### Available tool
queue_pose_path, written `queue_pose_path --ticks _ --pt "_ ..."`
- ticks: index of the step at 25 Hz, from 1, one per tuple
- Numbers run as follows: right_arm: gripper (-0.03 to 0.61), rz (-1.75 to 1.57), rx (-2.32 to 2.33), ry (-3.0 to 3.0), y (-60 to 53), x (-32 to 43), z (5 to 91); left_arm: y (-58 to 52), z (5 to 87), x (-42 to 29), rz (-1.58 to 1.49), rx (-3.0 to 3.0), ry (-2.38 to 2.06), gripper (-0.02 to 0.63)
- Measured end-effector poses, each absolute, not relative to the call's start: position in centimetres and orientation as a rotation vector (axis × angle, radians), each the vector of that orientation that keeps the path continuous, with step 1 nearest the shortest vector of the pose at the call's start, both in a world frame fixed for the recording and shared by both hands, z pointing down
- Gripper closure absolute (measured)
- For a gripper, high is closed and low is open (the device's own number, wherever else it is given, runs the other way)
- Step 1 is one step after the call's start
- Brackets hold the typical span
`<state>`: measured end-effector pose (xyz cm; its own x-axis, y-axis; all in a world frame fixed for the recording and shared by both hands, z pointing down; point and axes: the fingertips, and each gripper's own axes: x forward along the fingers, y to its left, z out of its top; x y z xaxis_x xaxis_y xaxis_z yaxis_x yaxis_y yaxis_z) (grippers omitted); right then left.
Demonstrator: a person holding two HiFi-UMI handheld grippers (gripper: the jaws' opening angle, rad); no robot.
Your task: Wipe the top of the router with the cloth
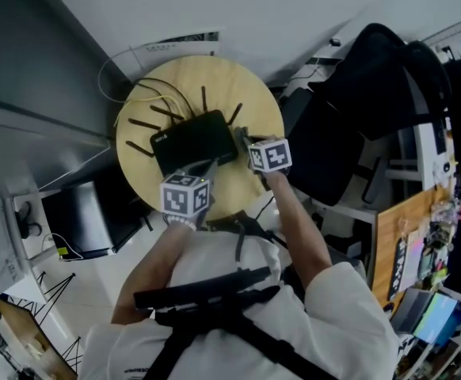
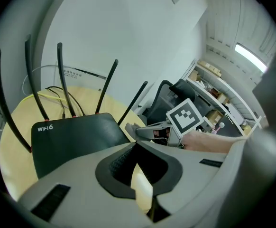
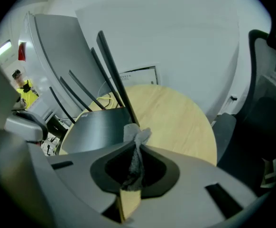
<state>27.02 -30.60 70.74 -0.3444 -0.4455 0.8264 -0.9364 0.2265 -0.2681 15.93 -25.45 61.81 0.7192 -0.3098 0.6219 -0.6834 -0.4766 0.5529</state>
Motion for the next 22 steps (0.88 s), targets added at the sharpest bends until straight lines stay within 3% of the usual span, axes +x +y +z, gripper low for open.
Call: queue_pose_path --ticks 22 --pt "0.539 1.129 1.03 -2.001 -31.2 25.0 74.3 -25.5 64.2 17.6 0.601 2.017 -0.779 0.617"
